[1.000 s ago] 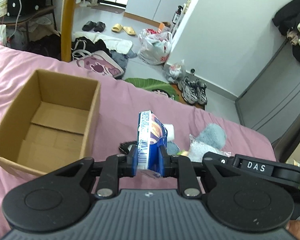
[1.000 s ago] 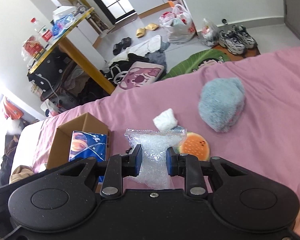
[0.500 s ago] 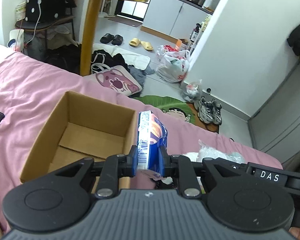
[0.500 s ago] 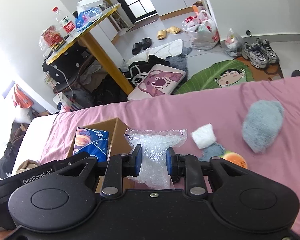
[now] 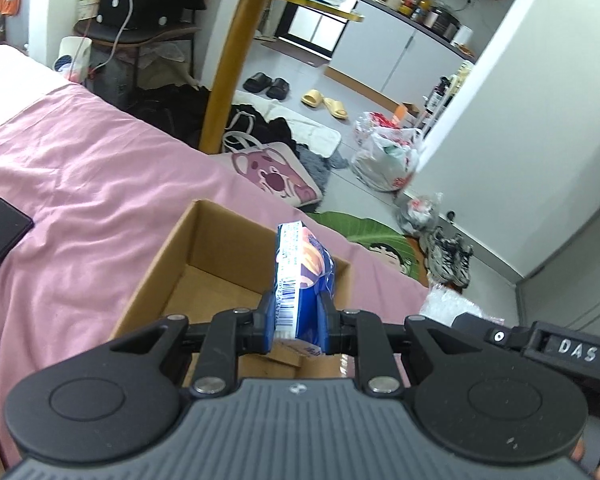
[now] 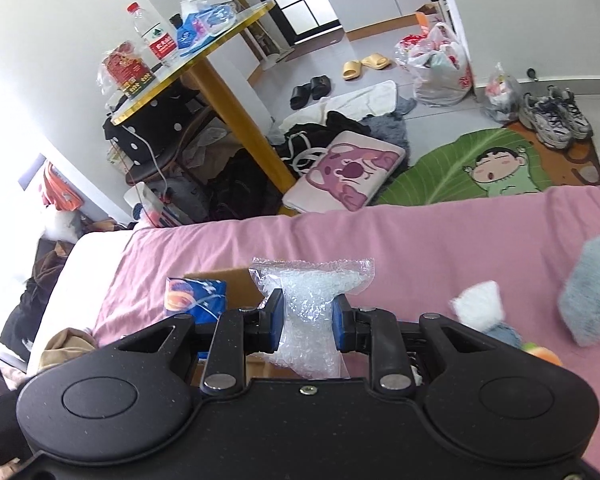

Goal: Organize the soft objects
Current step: 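Release the tissue pack into the box with the left tool while the right tool drops the bag in, then withdraw both tools from the box back toward the remaining items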

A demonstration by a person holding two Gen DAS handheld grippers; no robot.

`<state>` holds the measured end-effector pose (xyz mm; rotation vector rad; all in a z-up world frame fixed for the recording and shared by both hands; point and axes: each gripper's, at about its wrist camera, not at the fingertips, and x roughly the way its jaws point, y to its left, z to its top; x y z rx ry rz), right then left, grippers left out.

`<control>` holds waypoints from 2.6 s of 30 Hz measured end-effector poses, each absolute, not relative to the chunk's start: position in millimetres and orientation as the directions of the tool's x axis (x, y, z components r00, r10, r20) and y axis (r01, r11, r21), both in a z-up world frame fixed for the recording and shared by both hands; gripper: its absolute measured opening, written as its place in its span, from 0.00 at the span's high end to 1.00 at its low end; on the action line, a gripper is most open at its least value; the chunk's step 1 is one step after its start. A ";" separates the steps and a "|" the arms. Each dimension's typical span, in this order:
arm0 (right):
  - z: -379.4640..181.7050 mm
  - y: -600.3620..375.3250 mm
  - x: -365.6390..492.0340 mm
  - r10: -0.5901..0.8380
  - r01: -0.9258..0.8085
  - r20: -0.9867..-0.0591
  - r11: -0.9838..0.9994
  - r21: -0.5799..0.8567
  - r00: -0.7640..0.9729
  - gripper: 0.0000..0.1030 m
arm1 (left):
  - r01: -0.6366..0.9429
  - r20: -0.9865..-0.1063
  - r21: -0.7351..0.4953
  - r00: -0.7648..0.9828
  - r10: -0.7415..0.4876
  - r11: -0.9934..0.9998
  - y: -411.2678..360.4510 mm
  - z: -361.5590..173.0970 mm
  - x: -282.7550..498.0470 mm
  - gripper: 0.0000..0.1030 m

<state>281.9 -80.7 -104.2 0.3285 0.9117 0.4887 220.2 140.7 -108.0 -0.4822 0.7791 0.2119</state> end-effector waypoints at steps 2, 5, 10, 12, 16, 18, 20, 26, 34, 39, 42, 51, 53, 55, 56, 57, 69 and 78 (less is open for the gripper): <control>-104.9 -73.0 286.1 0.540 -0.270 -0.668 0.840 0.471 0.512 0.77 | -0.371 -0.720 -0.335 0.694 0.018 0.866 147.3 -113.2 222.1 0.81; -107.5 -61.5 292.7 0.553 -0.280 -0.667 0.831 0.480 0.499 0.77 | -0.396 -0.726 -0.345 0.687 0.026 0.851 158.5 -120.8 225.9 0.80; -111.9 -42.0 301.4 0.572 -0.296 -0.666 0.820 0.491 0.479 0.77 | -0.457 -0.729 -0.307 0.676 0.101 0.835 170.3 -122.2 231.4 0.65; -114.3 -35.9 302.5 0.579 -0.304 -0.668 0.815 0.493 0.467 0.77 | -0.473 -0.724 -0.318 0.681 0.112 0.822 175.7 -122.5 229.7 0.53; -119.0 -26.0 303.4 0.584 -0.309 -0.676 0.811 0.496 0.449 0.77 | -0.486 -0.717 -0.331 0.686 0.119 0.809 182.7 -123.5 227.5 0.49; -119.3 -22.3 303.0 0.591 -0.315 -0.674 0.807 0.500 0.442 0.76 | -0.489 -0.722 -0.335 0.682 0.114 0.806 184.4 -124.9 227.2 0.47; -118.3 -20.6 302.7 0.609 -0.321 -0.667 0.793 0.517 0.430 0.70 | -0.494 -0.727 -0.343 0.678 0.108 0.799 186.1 -126.3 226.1 0.44; -112.1 -28.0 296.3 0.582 -0.298 -0.683 0.813 0.500 0.441 0.57 | -0.515 -0.722 -0.353 0.681 0.122 0.781 187.6 -122.1 220.6 0.26; -97.4 -54.9 284.7 0.519 -0.267 -0.702 0.854 0.446 0.487 0.34 | -0.496 -0.718 -0.333 0.685 0.126 0.801 173.4 -110.1 213.5 0.18; -86.9 -74.3 277.3 0.471 -0.266 -0.715 0.882 0.389 0.517 0.19 | -0.477 -0.704 -0.324 0.699 0.129 0.817 162.3 -102.0 207.8 0.17; -83.2 -90.1 274.5 0.454 -0.253 -0.720 0.891 0.377 0.525 0.10 | -0.463 -0.708 -0.332 0.698 0.107 0.822 156.3 -97.6 206.5 0.16; -77.5 -133.0 264.7 0.420 -0.262 -0.732 0.907 0.329 0.537 0.00 | -0.407 -0.697 -0.294 0.710 0.097 0.865 126.8 -78.9 200.9 0.16; -75.5 -138.9 262.0 0.420 -0.275 -0.733 0.907 0.319 0.534 0.00 | -0.391 -0.694 -0.287 0.714 0.092 0.875 119.7 -74.2 199.4 0.16; -73.9 -146.3 258.2 0.425 -0.284 -0.732 0.904 0.319 0.533 0.00 | -0.382 -0.692 -0.277 0.716 0.093 0.882 112.4 -69.8 198.6 0.16; -73.2 -149.1 257.3 0.425 -0.286 -0.732 0.904 0.318 0.532 0.00 | -0.374 -0.691 -0.278 0.718 0.086 0.885 109.0 -67.7 198.0 0.16; -72.9 -152.2 255.6 0.425 -0.287 -0.733 0.904 0.316 0.532 0.00 | -0.362 -0.691 -0.281 0.719 0.075 0.889 105.4 -65.5 197.4 0.16; -76.7 -190.0 239.5 0.447 -0.307 -0.724 0.893 0.329 0.526 0.00 | -0.291 -0.705 -0.198 0.706 0.070 0.936 45.5 -53.5 185.6 0.01; -90.2 -214.2 234.8 0.451 -0.298 -0.732 0.891 0.342 0.510 0.00 | -0.298 -0.729 -0.152 0.677 0.097 0.942 8.5 -60.4 177.5 0.01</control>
